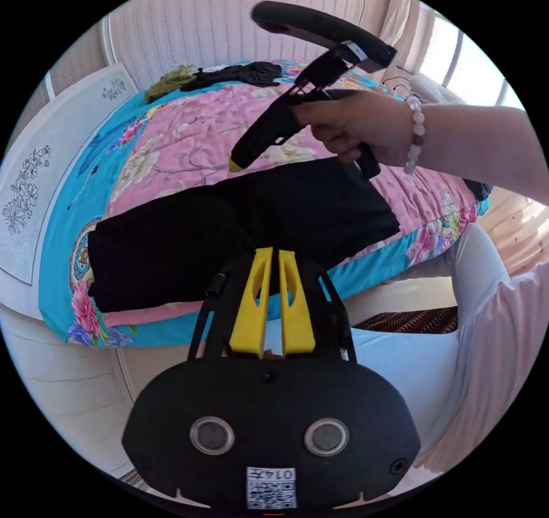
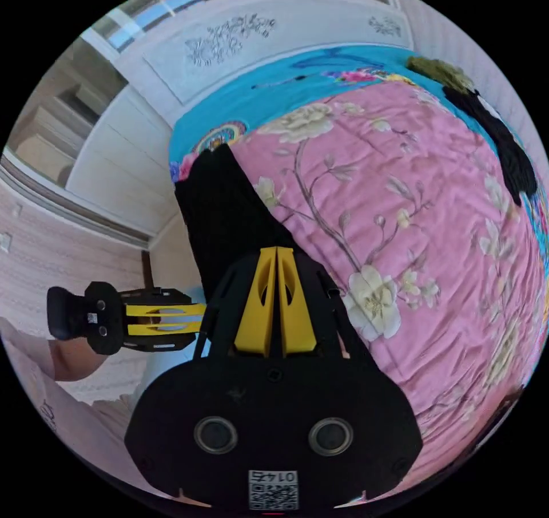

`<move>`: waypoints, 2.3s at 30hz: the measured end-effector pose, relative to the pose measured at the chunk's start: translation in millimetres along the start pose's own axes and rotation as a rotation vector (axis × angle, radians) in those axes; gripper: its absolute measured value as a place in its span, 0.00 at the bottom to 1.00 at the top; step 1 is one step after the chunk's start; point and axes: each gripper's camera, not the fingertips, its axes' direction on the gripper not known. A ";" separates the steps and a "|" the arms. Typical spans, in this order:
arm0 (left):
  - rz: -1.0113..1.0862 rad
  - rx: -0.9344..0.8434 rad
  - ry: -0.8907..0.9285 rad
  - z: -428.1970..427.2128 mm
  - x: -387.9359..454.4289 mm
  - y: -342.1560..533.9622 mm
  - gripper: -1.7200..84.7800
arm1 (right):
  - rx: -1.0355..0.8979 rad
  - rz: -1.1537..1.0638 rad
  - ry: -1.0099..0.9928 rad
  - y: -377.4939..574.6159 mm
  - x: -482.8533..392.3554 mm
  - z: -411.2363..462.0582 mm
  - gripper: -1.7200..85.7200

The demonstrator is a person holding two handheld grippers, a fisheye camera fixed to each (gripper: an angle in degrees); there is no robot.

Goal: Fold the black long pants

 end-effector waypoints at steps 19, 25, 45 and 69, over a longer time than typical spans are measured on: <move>0.106 -0.043 0.033 48.9 149.7 -38.4 0.06 | 0.109 0.572 -0.364 190.3 187.2 -88.5 0.04; 0.162 0.050 0.041 18.8 170.1 -47.9 0.04 | 0.238 0.574 -0.465 243.3 227.4 -157.5 0.03; -0.037 0.297 0.383 -25.5 111.3 -41.3 0.05 | 0.367 0.458 -0.575 296.8 205.9 -291.3 0.03; -0.326 0.024 0.096 92.6 -21.2 -63.4 0.01 | 0.182 0.377 -0.069 263.2 72.2 -283.0 0.04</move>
